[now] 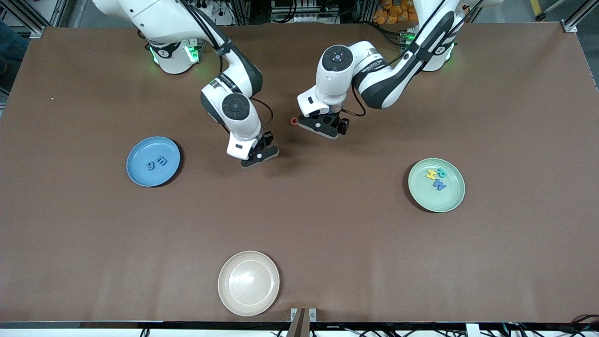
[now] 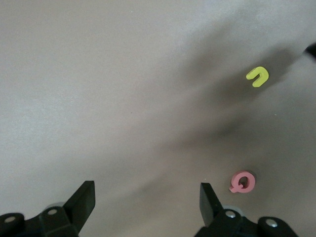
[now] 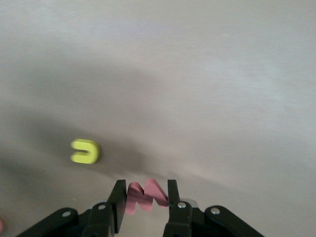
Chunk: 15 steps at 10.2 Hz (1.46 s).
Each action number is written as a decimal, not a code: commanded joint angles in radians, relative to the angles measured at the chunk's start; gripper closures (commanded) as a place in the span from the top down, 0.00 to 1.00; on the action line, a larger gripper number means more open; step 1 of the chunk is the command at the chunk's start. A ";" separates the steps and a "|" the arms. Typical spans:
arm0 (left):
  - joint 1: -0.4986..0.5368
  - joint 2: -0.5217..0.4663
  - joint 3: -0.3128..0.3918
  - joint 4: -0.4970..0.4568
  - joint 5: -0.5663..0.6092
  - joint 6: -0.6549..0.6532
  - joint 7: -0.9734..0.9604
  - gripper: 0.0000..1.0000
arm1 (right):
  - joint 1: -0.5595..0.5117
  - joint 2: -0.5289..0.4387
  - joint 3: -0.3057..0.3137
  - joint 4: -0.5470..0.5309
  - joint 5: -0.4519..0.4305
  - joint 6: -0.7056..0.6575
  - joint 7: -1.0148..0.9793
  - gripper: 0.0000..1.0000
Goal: Sort upper and lower case letters into plates
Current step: 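Drop the m on the blue plate while the left gripper lowers to Q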
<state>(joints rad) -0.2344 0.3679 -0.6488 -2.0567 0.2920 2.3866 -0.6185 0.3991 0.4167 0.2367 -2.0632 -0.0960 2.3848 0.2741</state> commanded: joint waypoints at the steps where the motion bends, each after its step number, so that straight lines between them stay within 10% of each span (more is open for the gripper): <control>1: -0.016 -0.001 -0.009 -0.008 0.062 -0.003 -0.017 0.94 | -0.122 -0.094 0.013 -0.048 0.059 -0.056 -0.172 0.10; 5: -0.077 0.035 -0.006 0.018 0.090 0.016 -0.015 0.92 | -0.434 -0.157 -0.026 -0.040 0.151 -0.228 -0.642 0.10; 10: -0.152 0.103 0.003 0.067 0.212 0.026 -0.007 0.89 | -0.441 -0.084 -0.269 -0.040 0.153 -0.223 -0.794 0.12; 12: -0.172 0.120 0.004 0.070 0.271 0.040 0.006 0.89 | -0.418 -0.066 -0.267 -0.038 0.157 -0.230 -0.701 0.43; 13: -0.181 0.132 0.004 0.072 0.277 0.046 0.037 0.89 | -0.421 -0.044 -0.267 -0.034 0.177 -0.226 -0.678 0.87; 15: -0.206 0.147 0.030 0.078 0.279 0.055 0.101 0.89 | -0.421 -0.050 -0.267 -0.034 0.235 -0.237 -0.673 1.00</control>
<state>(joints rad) -0.4172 0.4936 -0.6428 -2.0011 0.5434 2.4301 -0.5609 -0.0261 0.3730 -0.0232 -2.0999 0.0972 2.1536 -0.4144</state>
